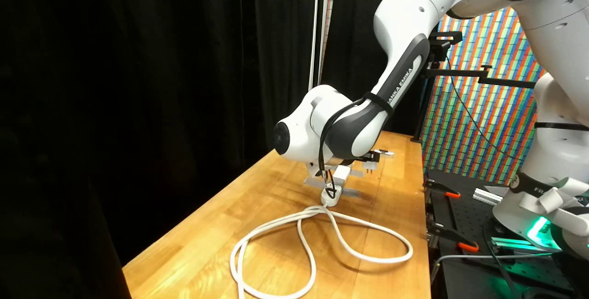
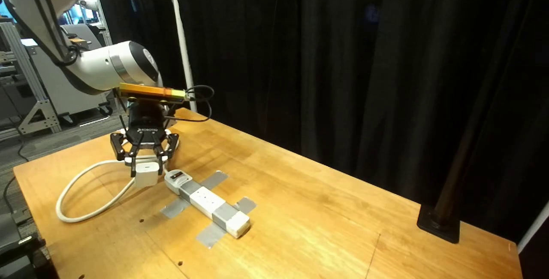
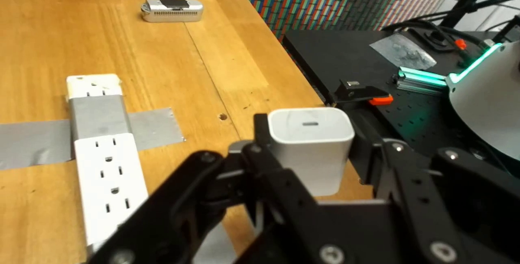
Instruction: Plug the charger head into the extension cable
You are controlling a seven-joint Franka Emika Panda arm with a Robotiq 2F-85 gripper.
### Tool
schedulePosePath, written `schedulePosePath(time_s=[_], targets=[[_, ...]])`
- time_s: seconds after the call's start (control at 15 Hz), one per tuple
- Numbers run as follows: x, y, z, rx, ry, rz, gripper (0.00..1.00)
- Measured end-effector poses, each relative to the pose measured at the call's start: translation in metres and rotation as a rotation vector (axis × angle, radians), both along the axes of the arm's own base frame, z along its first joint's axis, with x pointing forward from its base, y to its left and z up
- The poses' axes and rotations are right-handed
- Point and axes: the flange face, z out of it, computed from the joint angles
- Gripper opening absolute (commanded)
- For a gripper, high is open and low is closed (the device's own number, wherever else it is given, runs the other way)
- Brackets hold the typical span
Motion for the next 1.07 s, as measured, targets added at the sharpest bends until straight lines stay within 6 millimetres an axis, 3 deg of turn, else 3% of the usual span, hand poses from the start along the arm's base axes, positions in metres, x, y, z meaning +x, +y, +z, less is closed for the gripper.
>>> schedulePosePath(time_s=[0.53, 1.07], targets=[[0.039, -0.002, 0.003, -0.103, 0.094, 0.415, 0.23], [0.041, -0.008, -0.043, -0.233, 0.143, 0.580, 0.23]])
